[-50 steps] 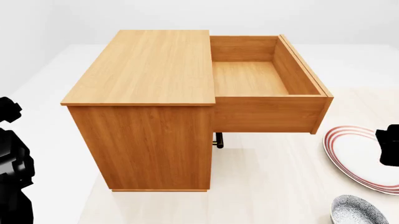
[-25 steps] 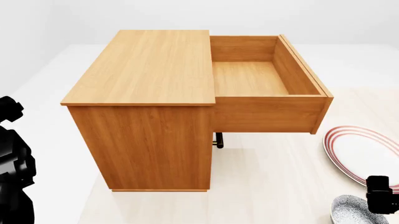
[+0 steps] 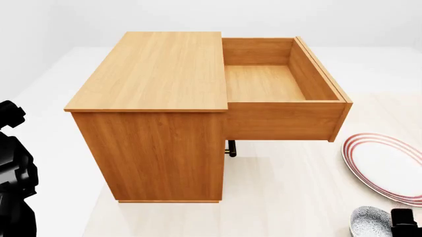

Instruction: Open the top drawer of the cabinet and put the bowl in it.

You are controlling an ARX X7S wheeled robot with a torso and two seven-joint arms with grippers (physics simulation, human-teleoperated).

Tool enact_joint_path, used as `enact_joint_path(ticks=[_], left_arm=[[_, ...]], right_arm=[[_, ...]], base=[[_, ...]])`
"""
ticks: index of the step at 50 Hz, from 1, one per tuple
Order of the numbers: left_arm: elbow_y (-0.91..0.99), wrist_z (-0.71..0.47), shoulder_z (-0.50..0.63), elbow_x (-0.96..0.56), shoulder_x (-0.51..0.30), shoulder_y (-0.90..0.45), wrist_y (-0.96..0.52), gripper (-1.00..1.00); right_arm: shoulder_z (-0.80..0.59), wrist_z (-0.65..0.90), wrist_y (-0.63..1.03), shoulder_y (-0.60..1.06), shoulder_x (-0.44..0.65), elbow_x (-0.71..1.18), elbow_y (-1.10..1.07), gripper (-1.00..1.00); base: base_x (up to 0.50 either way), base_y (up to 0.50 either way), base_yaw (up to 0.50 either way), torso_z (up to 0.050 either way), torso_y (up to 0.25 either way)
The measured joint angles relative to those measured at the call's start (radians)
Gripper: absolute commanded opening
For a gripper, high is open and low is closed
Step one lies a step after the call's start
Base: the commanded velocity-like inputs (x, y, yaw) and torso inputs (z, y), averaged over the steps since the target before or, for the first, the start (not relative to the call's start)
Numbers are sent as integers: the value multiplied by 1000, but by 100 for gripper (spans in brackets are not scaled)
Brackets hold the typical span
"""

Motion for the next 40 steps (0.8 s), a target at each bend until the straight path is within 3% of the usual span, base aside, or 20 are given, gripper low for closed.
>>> enact_joint_path(ticks=[40], left_arm=[[0, 5, 2, -2, 4, -1, 1, 100]], right_arm=[[-290, -113, -272, 20, -106, -328, 165, 100]], base=[[0, 0, 0, 0, 0]])
